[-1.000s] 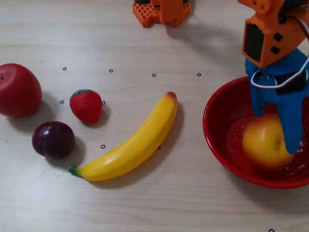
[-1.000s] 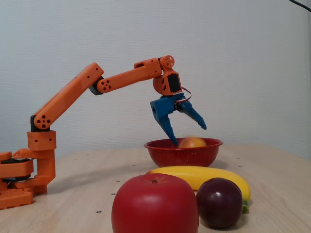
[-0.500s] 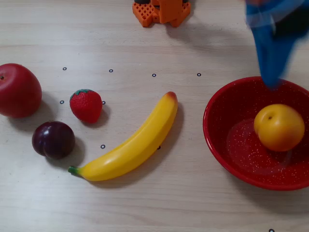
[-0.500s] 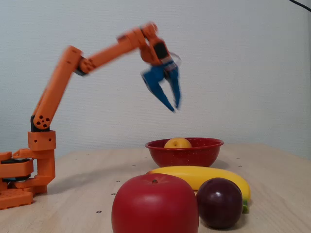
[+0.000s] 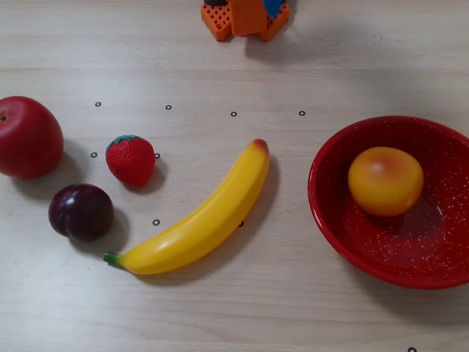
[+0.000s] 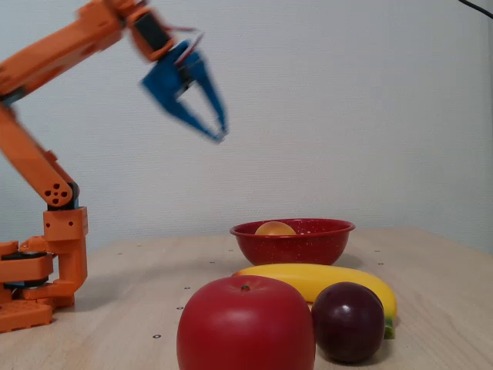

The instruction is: Put the peach in the red bowl.

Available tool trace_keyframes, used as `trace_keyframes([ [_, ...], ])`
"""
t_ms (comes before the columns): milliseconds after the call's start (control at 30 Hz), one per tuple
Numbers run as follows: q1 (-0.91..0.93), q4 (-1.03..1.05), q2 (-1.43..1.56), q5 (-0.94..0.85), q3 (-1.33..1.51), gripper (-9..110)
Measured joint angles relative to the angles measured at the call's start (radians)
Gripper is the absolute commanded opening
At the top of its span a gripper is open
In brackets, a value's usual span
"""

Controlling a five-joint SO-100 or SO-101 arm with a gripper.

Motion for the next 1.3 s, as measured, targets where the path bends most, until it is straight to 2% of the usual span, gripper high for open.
trace_keyframes([
  [367,-0.054,-0.196,0.756,0.003,0.963,0],
  [567,-0.110,-0.278,0.969,0.003,1.281,0],
  [767,-0.117,-0.430,0.976,-0.035,1.347,0],
  [1000,-0.184,-0.443,0.977,-0.144,1.347,0],
  [1300,-0.181,-0.443,0.974,-0.155,1.347,0],
])
